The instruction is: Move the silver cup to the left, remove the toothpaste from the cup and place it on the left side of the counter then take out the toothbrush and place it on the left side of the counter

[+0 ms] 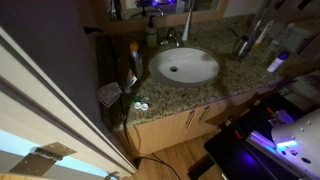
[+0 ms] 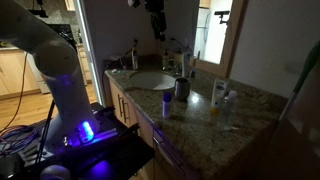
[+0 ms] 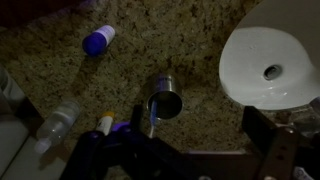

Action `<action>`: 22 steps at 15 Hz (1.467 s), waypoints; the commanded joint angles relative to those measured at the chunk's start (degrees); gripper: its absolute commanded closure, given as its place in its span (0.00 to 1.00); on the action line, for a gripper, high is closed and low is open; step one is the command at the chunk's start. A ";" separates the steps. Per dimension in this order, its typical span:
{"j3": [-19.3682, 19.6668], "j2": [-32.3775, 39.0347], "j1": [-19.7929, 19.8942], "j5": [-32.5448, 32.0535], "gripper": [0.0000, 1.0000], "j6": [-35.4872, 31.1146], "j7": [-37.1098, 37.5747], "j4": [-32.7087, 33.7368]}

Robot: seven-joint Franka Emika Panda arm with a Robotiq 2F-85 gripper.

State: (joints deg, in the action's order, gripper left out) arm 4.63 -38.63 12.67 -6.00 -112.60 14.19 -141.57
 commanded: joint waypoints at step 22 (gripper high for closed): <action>-0.76 19.63 10.03 -10.34 0.00 -47.33 15.59 -11.55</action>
State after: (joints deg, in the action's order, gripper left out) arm 5.43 -22.14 19.77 -15.15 -152.85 28.68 -151.77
